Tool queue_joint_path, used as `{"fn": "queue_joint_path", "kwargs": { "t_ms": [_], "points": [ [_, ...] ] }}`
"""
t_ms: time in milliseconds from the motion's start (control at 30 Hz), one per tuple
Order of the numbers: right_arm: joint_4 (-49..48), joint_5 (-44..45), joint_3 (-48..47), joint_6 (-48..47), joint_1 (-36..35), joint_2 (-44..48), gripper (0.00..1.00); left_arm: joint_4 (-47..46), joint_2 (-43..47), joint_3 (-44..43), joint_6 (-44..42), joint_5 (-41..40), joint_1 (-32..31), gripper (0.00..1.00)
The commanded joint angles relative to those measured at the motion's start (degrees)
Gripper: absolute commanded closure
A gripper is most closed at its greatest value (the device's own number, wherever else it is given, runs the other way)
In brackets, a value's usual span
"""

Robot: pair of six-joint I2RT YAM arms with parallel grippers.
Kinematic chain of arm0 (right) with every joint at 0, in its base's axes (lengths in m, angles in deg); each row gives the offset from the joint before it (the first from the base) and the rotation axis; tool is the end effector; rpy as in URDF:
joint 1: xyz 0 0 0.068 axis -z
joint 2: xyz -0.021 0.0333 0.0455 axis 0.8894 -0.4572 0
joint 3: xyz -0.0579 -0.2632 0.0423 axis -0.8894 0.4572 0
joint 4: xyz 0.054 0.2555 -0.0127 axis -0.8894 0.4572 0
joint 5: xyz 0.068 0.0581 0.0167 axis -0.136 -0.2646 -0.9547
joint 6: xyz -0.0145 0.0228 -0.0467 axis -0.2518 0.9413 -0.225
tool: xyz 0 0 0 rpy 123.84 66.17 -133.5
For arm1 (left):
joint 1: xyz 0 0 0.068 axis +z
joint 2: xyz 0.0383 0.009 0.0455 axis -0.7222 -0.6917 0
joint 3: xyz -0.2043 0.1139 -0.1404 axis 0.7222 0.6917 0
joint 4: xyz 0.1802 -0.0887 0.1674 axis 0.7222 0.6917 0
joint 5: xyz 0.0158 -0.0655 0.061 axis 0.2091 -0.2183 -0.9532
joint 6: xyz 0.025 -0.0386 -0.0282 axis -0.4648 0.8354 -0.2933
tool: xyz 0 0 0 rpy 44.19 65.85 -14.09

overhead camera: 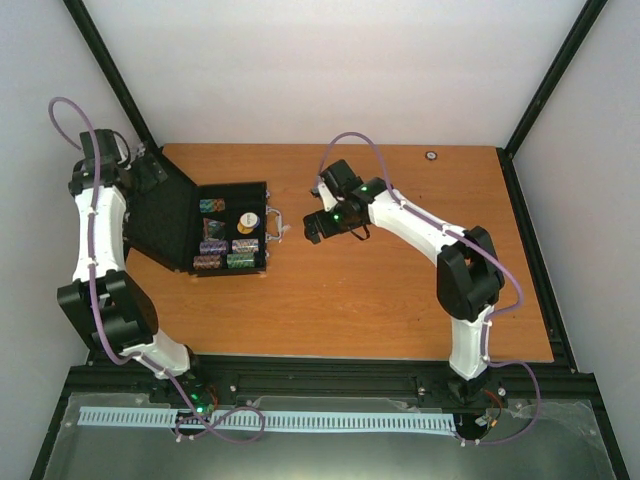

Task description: Pack up texas hold em set

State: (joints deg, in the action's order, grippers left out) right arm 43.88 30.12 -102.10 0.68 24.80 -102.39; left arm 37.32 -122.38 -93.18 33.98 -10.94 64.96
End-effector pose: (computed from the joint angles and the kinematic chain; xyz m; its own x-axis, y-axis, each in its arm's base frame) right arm 0.3279 0.2645 0.2492 -0.7924 -0.4175 -0.4447 -0.5542 0.7974 0.2389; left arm 0.3221 0.1072 0.3490 -0.5635 -0.5691 -0.5989 -0.5242 0.8066 -0.2733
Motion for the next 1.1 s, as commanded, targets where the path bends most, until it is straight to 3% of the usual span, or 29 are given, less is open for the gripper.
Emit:
{"fn": "queue_joint_path", "kwargs": {
  "t_ms": [0,133,300,567,867,1067],
  "points": [
    [-0.7,2.5,1.6,0.9,1.4,4.0,0.0,-1.0,0.4,2.8,2.5,13.3,-0.7,0.0],
    [-0.8,3.6,2.2,1.1,2.8,5.0,0.0,-2.8,2.0,3.6,5.9,19.9,-2.0,0.0],
    [-0.6,4.1,2.2,1.3,3.8,5.5,0.0,-2.6,3.9,2.7,8.6,22.9,-7.5,0.0],
    [0.7,5.5,0.8,1.1,4.2,5.4,0.0,-8.0,6.1,8.9,14.7,26.7,-15.9,0.0],
    [1.9,7.8,0.3,1.8,4.2,5.5,0.0,-7.0,6.5,4.6,13.5,30.8,-16.7,0.0],
    [0.0,-0.5,0.3,1.9,4.1,4.8,0.0,-5.8,5.1,7.5,10.5,29.2,-16.7,0.0]
  ]
}}
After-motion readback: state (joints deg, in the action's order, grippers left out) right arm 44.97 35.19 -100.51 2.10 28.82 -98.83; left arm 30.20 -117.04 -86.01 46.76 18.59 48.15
